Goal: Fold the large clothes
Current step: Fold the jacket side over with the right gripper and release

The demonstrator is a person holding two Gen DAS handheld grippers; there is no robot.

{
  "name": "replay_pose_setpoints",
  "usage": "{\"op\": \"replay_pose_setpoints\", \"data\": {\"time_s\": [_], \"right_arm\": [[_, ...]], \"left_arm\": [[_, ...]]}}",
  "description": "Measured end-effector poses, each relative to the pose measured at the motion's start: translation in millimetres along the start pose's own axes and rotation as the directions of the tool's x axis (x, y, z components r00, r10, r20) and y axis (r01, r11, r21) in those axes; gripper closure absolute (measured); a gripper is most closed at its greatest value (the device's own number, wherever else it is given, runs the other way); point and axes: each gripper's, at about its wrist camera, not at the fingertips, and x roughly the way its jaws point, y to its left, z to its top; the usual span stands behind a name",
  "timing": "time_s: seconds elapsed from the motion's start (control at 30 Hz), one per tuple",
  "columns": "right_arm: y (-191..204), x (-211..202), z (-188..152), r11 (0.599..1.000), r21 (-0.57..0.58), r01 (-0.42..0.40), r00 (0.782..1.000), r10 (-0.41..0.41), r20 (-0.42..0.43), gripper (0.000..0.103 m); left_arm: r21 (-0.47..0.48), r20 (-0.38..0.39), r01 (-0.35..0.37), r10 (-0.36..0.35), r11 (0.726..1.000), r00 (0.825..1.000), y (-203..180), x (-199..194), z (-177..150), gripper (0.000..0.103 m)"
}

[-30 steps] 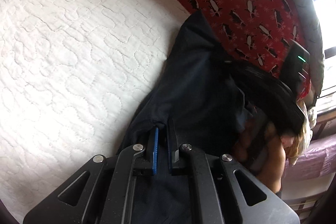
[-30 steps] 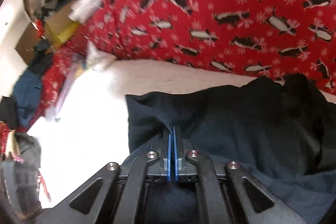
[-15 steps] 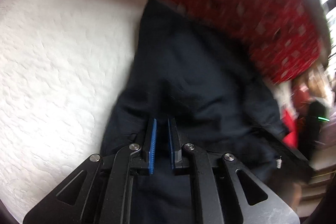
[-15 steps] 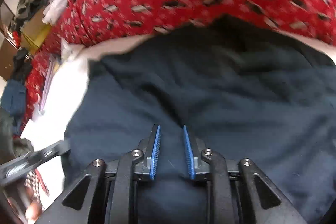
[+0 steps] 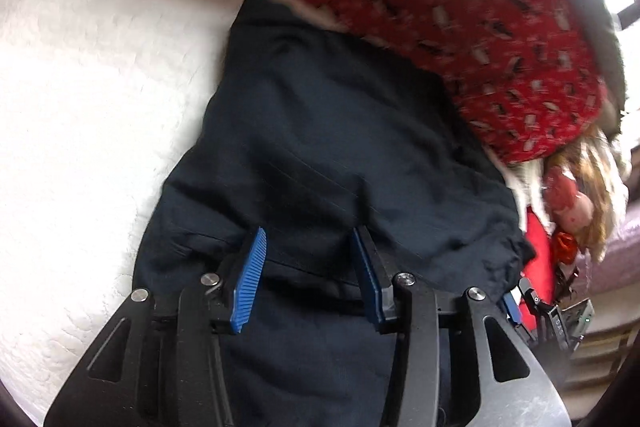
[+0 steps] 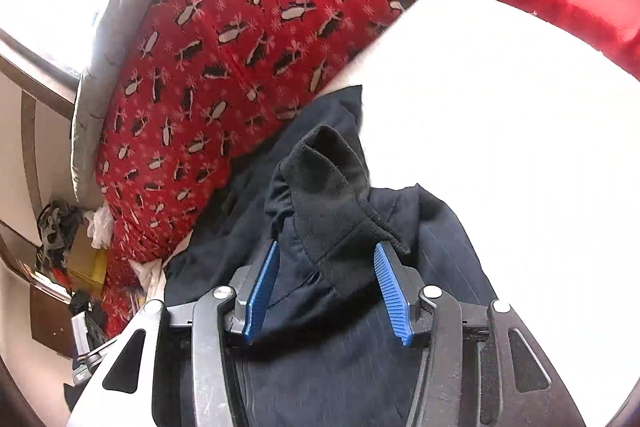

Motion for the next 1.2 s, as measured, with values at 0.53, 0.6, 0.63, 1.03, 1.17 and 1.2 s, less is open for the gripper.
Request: {"op": "replay_pose_setpoints", "data": {"time_s": [0.53,0.6,0.63,1.03,1.17,1.2], "right_arm": [[15,-4,8,0.984,-0.154,0.088,0.993,-0.073,0.098,0.087],[13,-2,8,0.985,-0.145,0.089,0.993,-0.077,0.091,0.087],[6,12,6,0.981,-0.140,0.136,0.990,-0.131,0.043,0.087],[19,-32,-48,0.970,-0.226,0.091,0.995,-0.100,-0.030,0.053],[18,-23,-89,0.926,-0.345,0.154,0.962,-0.220,-0.161,0.050],[22,-26,-94,0.911,-0.374,0.174,0.950,-0.255,-0.178,0.049]], "left_arm": [[0.114,0.035,-0.136,0.133,0.984,0.991,-3,-5,-16,0.061],[0.122,0.046,-0.147,0.143,0.982,0.989,-6,-3,-15,0.061],[0.128,0.048,-0.160,0.155,0.979,0.987,-9,-3,-15,0.061],[0.137,0.002,-0.204,0.206,0.969,0.979,-10,-7,-33,0.059],[0.177,-0.048,-0.218,0.229,0.960,0.972,-6,-17,-64,0.059],[0.198,-0.060,-0.207,0.223,0.958,0.973,-5,-22,-74,0.059]]}}
